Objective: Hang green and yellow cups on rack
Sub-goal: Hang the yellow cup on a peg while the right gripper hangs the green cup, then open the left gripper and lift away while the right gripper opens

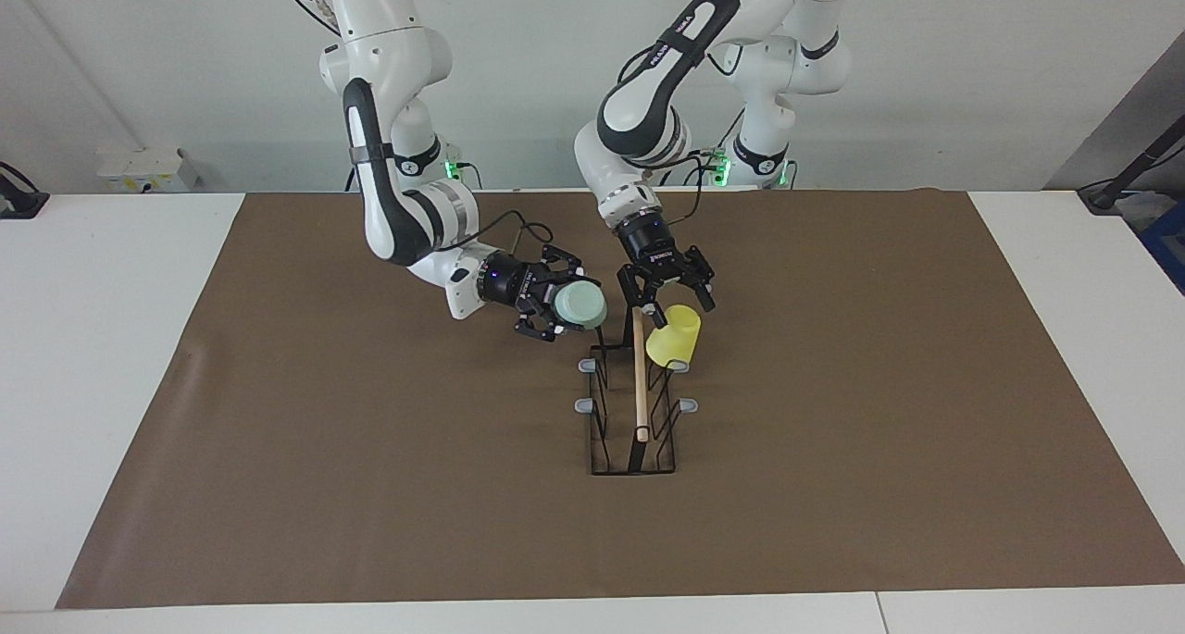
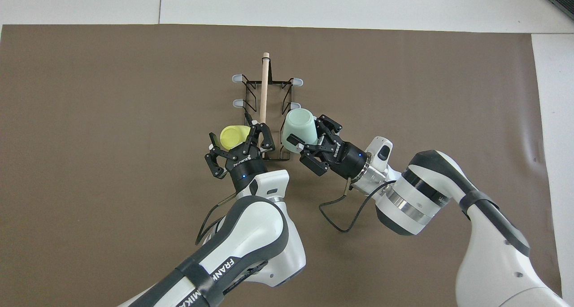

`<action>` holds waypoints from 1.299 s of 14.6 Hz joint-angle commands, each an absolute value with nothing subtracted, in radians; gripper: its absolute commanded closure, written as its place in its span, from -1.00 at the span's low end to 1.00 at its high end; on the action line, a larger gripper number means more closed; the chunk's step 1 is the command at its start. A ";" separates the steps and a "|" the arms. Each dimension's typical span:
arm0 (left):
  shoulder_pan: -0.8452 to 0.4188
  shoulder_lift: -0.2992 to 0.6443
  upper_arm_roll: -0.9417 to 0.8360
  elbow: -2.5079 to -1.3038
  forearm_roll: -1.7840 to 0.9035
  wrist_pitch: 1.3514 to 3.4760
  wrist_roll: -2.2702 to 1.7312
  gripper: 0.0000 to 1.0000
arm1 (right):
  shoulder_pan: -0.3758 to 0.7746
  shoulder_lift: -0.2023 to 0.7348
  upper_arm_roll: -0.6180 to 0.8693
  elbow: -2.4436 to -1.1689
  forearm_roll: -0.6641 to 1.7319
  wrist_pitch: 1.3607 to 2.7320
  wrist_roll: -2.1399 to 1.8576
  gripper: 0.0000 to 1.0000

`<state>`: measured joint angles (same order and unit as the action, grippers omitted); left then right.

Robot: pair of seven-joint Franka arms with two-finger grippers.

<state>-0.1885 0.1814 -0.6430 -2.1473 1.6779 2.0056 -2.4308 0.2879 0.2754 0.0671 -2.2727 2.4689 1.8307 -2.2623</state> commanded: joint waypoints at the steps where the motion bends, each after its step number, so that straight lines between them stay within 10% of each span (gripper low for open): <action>1: -0.169 0.117 -0.588 -2.148 1.591 2.149 -2.213 -1.00 | 0.290 0.291 0.069 -2.258 2.491 1.855 -2.304 1.00; 17: -0.170 0.090 -0.104 -1.982 1.525 2.790 -1.781 -1.00 | 0.348 0.304 0.071 -2.252 2.488 2.008 -2.368 1.00; 18: -0.172 0.092 -0.100 -1.973 1.511 2.790 -1.763 -1.00 | 0.348 0.304 0.071 -2.253 2.490 2.009 -2.372 0.23; 19: -0.172 0.092 -0.098 -1.968 1.485 2.787 -1.731 -1.00 | 0.348 0.304 0.071 -2.255 2.488 2.017 -2.387 -0.99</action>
